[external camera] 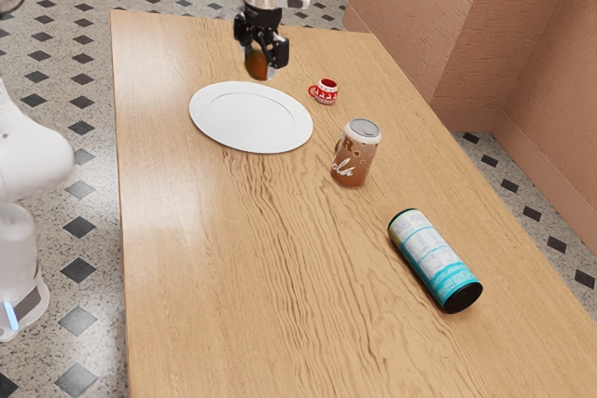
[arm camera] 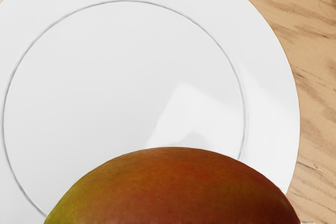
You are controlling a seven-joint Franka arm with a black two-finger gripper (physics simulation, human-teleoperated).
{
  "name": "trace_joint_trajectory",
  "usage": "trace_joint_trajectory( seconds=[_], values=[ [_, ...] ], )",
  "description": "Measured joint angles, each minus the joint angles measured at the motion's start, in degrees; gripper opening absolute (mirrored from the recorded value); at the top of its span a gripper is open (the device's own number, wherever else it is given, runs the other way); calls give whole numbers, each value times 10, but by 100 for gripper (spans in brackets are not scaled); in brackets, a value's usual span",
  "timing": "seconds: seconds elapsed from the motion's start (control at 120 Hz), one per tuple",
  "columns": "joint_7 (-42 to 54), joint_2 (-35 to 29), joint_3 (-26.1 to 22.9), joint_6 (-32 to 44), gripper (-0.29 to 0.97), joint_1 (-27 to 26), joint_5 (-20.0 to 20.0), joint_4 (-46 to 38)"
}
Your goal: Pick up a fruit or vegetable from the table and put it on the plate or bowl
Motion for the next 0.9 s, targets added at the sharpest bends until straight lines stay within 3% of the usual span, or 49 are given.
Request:
trace_joint_trajectory(
  seconds=[0.375,0.85,0.9],
  values=[
    [9,-29,109,34,33,-57,32,-6],
    [1,-50,182,59,33,-95,78,-1],
    [1,-48,184,62,43,-100,82,3]
  ],
)
